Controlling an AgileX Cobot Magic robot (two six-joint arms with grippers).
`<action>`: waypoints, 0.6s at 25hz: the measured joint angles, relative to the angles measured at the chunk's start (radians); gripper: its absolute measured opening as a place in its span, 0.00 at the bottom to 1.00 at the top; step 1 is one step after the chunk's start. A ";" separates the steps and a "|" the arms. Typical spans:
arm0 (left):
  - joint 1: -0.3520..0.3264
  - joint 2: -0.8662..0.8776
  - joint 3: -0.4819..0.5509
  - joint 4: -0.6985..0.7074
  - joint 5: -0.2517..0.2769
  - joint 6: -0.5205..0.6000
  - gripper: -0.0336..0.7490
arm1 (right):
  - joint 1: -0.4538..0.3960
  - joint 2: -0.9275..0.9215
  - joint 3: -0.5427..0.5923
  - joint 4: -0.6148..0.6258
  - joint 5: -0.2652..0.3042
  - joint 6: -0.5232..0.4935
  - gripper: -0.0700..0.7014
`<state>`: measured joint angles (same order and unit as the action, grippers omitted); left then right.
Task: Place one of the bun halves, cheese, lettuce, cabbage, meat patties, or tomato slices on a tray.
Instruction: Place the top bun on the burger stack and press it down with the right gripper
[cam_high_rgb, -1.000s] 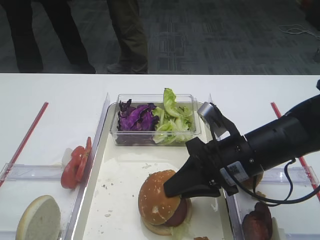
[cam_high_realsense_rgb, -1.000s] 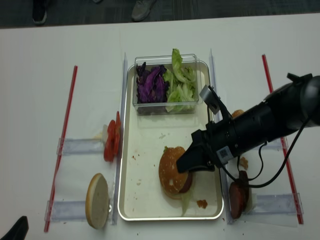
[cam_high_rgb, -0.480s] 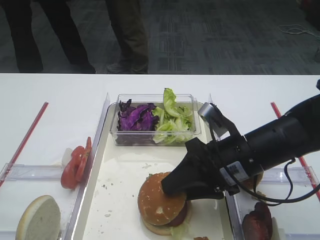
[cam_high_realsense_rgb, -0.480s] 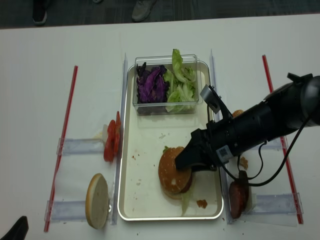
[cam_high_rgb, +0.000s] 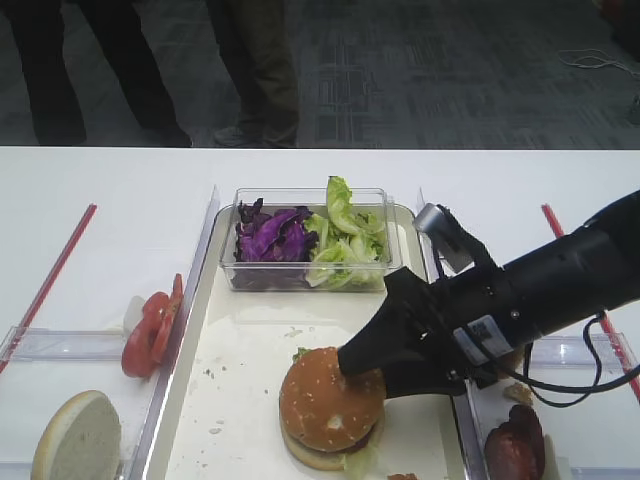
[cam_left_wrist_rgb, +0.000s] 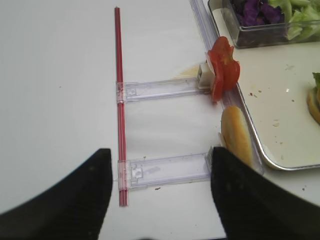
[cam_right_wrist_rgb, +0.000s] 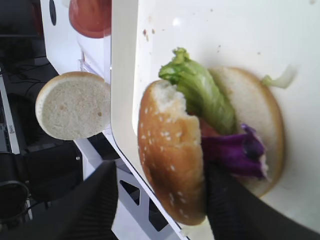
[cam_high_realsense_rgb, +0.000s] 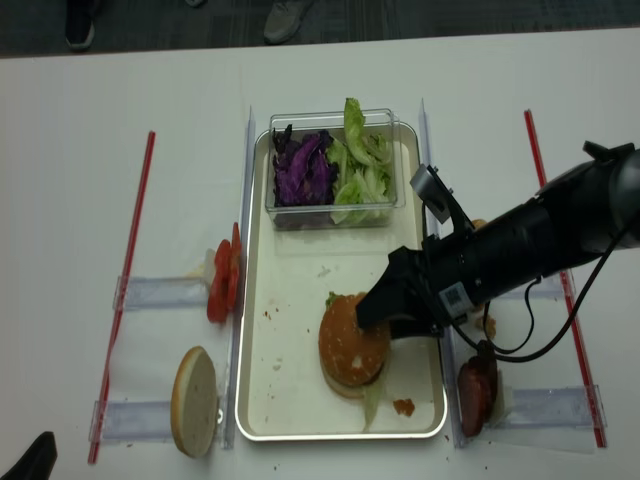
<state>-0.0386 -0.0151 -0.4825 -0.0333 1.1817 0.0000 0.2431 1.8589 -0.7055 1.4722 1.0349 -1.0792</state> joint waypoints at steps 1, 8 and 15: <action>0.000 0.000 0.000 0.000 0.000 0.000 0.57 | -0.005 -0.004 0.000 -0.011 -0.002 0.011 0.66; 0.000 0.000 0.000 0.000 0.000 0.000 0.57 | -0.006 -0.049 0.000 -0.088 -0.058 0.076 0.66; 0.000 0.000 0.000 0.000 0.000 0.000 0.57 | -0.006 -0.117 0.000 -0.163 -0.109 0.150 0.66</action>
<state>-0.0386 -0.0151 -0.4825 -0.0333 1.1817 0.0000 0.2373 1.7418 -0.7055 1.3093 0.9255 -0.9296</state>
